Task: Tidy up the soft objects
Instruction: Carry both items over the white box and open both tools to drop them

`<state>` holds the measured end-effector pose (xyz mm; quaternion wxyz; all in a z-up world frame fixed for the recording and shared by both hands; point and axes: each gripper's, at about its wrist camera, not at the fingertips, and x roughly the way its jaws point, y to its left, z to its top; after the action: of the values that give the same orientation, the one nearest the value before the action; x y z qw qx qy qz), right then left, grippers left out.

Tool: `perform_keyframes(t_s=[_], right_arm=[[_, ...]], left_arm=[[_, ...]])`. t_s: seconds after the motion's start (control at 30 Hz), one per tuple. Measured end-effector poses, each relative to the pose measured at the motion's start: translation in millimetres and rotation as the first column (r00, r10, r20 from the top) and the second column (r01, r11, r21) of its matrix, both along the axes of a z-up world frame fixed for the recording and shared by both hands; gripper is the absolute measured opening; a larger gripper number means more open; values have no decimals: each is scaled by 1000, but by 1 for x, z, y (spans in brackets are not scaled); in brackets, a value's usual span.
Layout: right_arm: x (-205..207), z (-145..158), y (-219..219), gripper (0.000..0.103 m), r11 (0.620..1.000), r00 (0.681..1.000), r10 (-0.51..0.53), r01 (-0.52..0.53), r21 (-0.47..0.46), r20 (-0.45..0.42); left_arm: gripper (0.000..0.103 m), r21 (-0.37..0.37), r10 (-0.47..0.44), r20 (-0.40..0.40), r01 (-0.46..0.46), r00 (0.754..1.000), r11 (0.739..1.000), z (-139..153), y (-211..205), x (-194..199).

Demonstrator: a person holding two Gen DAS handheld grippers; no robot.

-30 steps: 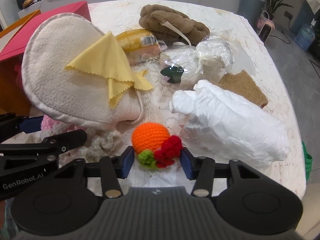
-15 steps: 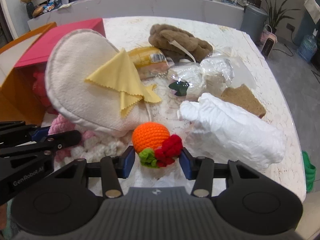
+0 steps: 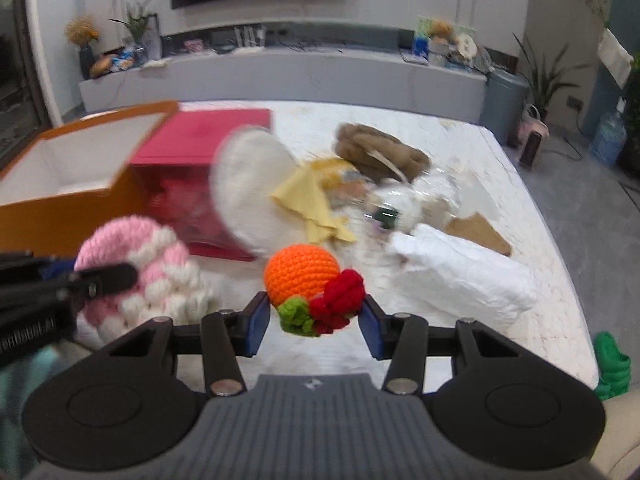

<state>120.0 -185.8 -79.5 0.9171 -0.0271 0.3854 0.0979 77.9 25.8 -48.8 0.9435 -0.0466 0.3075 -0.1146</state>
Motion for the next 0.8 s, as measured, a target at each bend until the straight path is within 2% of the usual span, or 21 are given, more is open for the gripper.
perform_keyframes(t_s=[0.1,0.27,0.33,0.5,0.6,0.8], right_arm=[[-16,17,20,48,999,998,38,-39,22,58],[-27,47,60,48,987,981,136,-147,68,141],[-26,57,80,48,976,967,193,-207,73,164],[-18,78,136,48,943,920,312,-330,38,237],[-5,83,165,48,922,900,367,-385,34,233],[35,81,211,48,900,893,420,-433,46,163]], left_arm=[[18,25,45,66,-47,997,999,22,17,-11],[18,38,132,106,-137,986,990,48,48,-19],[18,46,170,111,-176,979,983,55,62,-17],[18,123,247,149,-265,958,956,72,87,-10],[18,151,288,145,-309,947,939,77,100,4],[18,189,326,48,-329,944,925,69,126,44]])
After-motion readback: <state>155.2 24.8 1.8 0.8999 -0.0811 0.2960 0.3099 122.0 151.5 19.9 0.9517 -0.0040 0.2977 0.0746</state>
